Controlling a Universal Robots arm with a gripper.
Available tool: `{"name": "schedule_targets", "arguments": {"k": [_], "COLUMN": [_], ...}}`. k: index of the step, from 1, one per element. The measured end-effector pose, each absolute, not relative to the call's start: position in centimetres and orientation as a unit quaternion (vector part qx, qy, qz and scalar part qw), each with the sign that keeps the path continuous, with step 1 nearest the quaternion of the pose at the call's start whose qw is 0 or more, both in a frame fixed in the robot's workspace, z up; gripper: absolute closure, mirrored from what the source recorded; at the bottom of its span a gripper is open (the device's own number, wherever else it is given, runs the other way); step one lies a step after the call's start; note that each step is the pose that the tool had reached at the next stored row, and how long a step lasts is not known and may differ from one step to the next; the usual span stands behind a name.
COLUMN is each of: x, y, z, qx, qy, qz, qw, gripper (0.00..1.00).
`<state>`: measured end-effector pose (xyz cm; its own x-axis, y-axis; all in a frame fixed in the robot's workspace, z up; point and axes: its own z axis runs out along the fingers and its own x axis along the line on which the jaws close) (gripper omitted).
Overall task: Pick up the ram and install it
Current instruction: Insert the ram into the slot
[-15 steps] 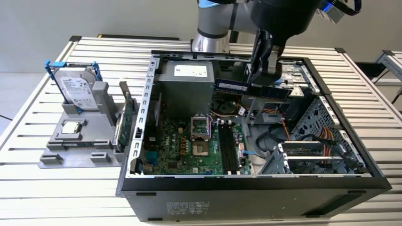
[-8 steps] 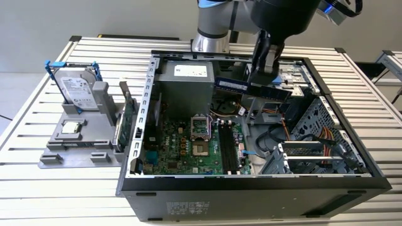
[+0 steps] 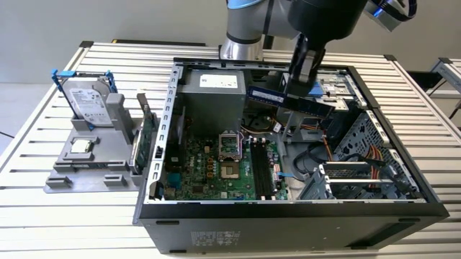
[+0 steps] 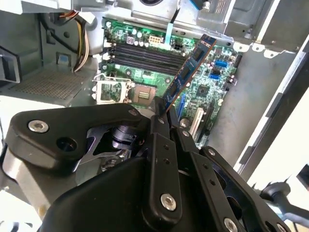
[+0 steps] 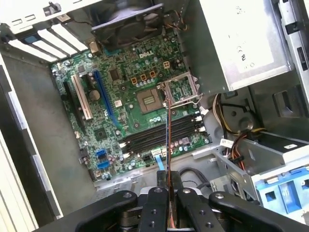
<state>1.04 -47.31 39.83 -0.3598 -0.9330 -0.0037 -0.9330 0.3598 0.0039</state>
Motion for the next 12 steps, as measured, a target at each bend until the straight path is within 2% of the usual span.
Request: {"name": "schedule_targets", "arguments": {"k": [12], "x": [1.14], "y": [-47.15], "z": [39.81], "qx": [-0.514], "qy": [0.858], "qz": [0.003], "qw": [0.001], "gripper": [1.0]}}
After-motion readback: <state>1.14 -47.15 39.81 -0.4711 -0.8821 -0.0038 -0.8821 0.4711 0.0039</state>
